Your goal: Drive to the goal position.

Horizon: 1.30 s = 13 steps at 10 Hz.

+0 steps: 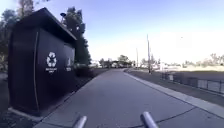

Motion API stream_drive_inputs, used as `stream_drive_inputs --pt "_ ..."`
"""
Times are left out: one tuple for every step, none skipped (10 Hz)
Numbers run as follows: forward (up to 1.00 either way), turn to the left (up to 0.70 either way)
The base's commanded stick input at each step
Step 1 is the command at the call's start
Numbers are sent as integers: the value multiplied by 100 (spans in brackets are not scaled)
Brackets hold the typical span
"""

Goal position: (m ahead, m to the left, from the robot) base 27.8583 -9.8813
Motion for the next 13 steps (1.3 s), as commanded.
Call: stream_drive_inputs --pt "98 0" --pt "98 0" --pt "98 0" --pt "98 0" --pt "98 0" --pt "98 0" --pt "98 0" --pt "98 0" --pt "98 0" --pt "98 0" --pt "98 0" --pt "98 0" --pt "98 0"
